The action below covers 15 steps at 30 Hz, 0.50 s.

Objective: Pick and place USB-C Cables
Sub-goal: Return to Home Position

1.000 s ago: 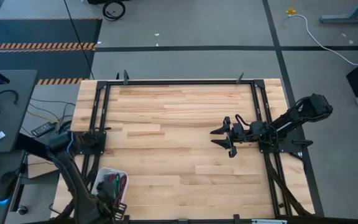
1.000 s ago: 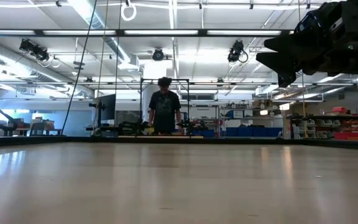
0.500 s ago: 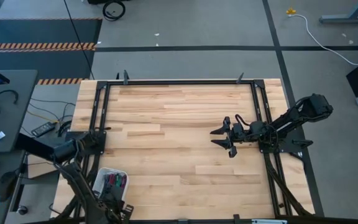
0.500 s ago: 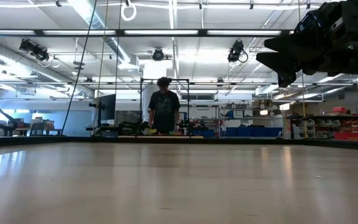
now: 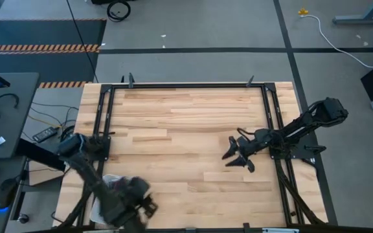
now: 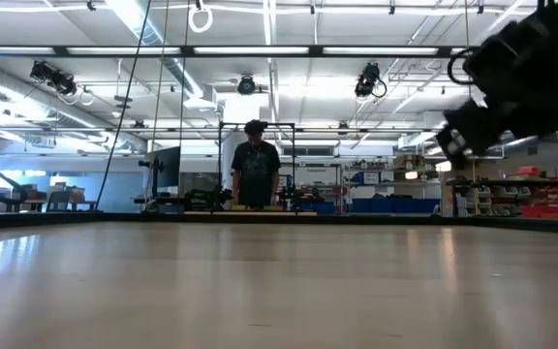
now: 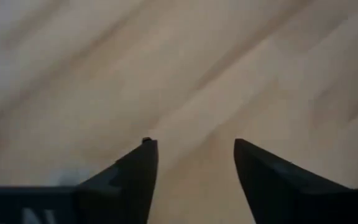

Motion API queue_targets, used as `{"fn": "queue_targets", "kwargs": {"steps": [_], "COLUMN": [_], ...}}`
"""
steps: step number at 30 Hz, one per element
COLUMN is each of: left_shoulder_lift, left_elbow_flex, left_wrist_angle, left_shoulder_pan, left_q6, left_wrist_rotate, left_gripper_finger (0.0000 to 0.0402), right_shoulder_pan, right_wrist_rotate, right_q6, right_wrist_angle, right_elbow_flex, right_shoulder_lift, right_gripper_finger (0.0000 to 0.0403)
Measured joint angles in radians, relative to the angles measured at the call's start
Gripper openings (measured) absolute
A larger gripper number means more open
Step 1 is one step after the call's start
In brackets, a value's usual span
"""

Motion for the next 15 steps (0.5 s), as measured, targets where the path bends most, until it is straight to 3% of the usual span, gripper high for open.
{"fn": "queue_targets", "kwargs": {"steps": [4,7,10,15], "left_shoulder_lift": [0.003,-0.001,-0.002,0.014], "left_elbow_flex": [-0.003,-0.091,-0.245,-0.550], "left_wrist_angle": [0.185,0.456,0.844,1.786], "left_shoulder_pan": [0.152,0.276,0.404,0.615], "left_q6": [0.408,0.742,1.036,1.325], "left_wrist_rotate": [-0.124,-0.109,0.034,0.376], "left_gripper_finger": [0.0171,0.0133,0.0095,0.0037], "right_shoulder_pan": [0.027,0.060,0.113,0.245], "right_wrist_rotate": [-0.072,-0.131,-0.175,-0.216], "right_q6": [0.092,0.152,0.230,0.398], "right_wrist_angle": [-0.158,-0.247,-0.306,-0.374], "right_elbow_flex": [0.000,0.000,-0.001,-0.007], "right_shoulder_lift": [-0.018,-0.035,-0.058,-0.112], "right_gripper_finger": [0.0176,0.0162,0.0145,0.0112]}}
